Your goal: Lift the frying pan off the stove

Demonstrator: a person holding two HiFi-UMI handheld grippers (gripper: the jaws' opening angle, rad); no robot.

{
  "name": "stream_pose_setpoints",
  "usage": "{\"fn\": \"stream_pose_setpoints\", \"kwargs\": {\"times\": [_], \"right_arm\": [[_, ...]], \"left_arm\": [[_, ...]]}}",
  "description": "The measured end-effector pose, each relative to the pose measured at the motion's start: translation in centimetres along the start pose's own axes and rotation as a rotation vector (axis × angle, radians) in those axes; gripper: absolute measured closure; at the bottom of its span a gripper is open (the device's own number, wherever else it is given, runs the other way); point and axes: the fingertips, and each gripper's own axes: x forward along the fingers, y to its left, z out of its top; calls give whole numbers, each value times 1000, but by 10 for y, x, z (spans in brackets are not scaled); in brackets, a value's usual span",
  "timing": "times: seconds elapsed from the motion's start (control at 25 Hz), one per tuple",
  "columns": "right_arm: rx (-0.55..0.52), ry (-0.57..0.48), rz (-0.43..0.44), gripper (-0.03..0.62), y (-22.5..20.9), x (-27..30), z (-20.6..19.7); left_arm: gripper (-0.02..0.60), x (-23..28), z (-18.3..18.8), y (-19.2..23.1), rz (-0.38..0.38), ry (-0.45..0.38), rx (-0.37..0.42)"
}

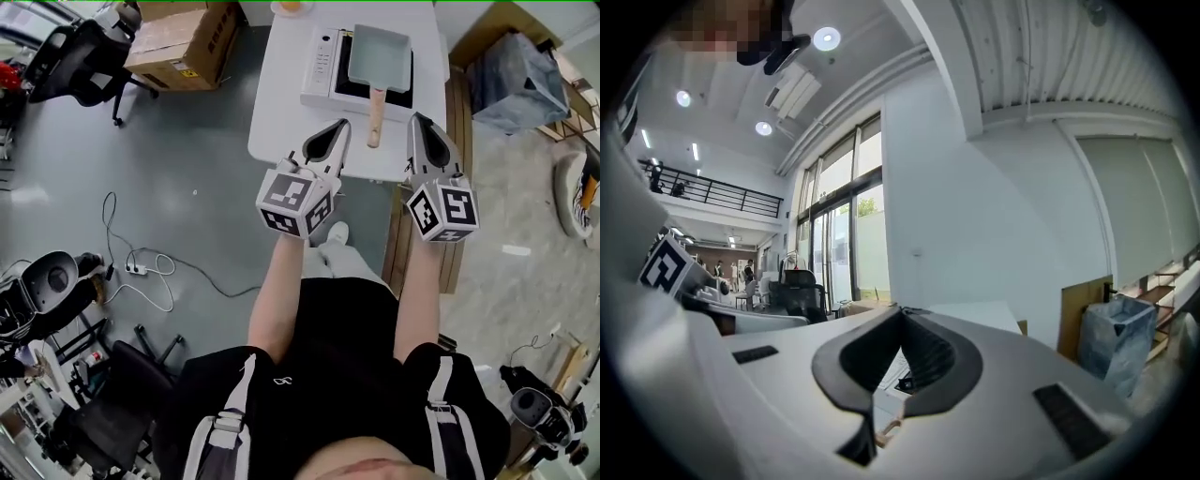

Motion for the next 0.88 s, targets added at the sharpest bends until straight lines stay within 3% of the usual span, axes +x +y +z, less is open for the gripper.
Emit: {"fn": "stream_pose_setpoints", "kwargs": {"times": [0.44,0.68,0.88], "right_arm": [[90,-27,133,592,-11,-9,8],[119,36,272,591,-3,-13,-13],[185,90,331,591,-3,-9,-32]], "left_arm": [[583,30,8,3,-64,22,-89],[583,40,-3,-2,-151,24,-302],[578,41,-12,3,-166,54,-370]]}}
